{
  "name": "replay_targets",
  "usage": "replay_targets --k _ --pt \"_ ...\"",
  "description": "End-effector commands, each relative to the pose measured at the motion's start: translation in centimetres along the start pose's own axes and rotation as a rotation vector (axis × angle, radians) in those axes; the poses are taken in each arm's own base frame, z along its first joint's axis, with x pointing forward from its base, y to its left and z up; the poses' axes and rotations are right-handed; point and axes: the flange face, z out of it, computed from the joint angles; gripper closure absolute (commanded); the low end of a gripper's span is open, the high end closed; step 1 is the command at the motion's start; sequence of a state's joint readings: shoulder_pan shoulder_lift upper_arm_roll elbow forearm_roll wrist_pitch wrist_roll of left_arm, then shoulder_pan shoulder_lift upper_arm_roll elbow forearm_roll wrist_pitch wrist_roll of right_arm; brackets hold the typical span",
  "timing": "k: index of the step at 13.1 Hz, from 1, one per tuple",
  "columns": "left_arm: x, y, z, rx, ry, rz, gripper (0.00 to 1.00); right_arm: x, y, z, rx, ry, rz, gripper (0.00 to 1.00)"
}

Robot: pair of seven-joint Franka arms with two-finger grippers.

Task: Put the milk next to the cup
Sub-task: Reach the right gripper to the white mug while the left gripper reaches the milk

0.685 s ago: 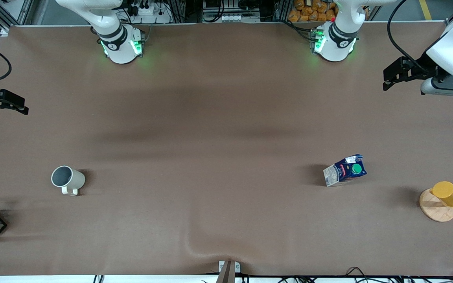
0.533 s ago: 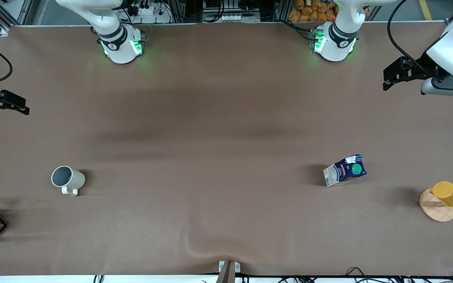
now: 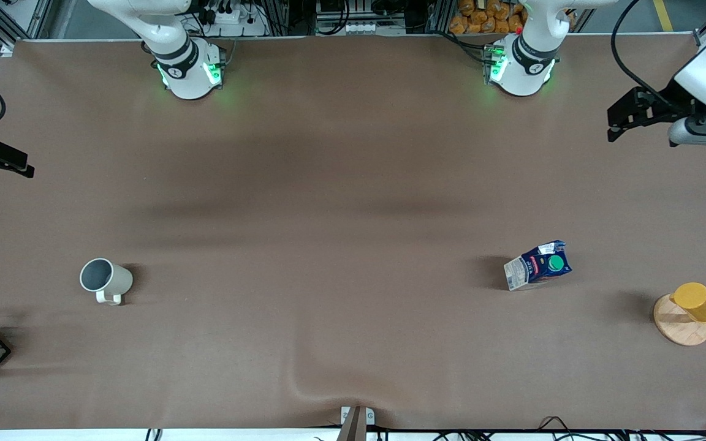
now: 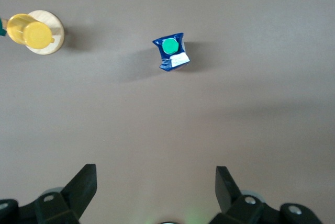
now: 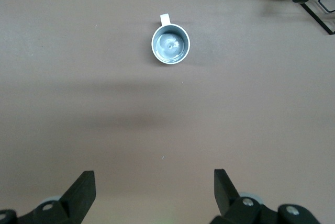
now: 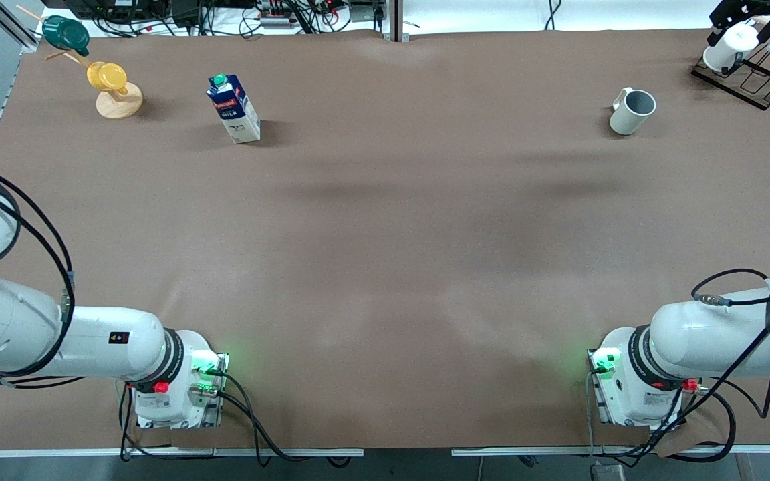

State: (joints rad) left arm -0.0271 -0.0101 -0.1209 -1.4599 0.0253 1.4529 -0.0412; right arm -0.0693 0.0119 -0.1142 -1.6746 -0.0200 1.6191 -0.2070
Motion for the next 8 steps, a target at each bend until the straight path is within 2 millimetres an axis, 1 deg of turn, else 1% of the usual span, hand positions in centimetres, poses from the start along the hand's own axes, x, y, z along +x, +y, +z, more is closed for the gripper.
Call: replay_targets --k 1,2,3,4,5,6,8 --pt "1.1 -1.1 0.0 0.015 0.043 -0.027 0.0 0.0 1.3 2.0 -0.011 0.003 0.015 0.0" --pt "2.0 -1.2 1.1 0.011 0.033 -0.046 0.0 0.4 1.5 2.8 -0.01 -0.009 0.018 0.0" --pt "3.3 -1.9 1.7 0.007 0.049 -0.088 0.0 1.0 1.9 4.3 -0.007 -0.033 0.023 0.0" --pt "4.9 -2.2 2.5 0.002 0.057 -0.118 0.0 1.7 2.6 5.7 -0.007 -0.04 0.031 0.0" --pt "5.9 -2.3 3.3 0.0 0.049 -0.12 0.0 2.5 3.0 7.3 -0.008 -0.05 0.038 0.0" --pt "7.0 -2.3 5.0 -0.003 0.029 -0.118 0.0 3.3 3.7 9.1 -0.008 -0.061 0.046 0.0" --pt "8.8 -0.8 8.8 -0.006 -0.022 -0.095 0.0 4.6 5.2 12.4 -0.008 -0.076 0.065 0.0"
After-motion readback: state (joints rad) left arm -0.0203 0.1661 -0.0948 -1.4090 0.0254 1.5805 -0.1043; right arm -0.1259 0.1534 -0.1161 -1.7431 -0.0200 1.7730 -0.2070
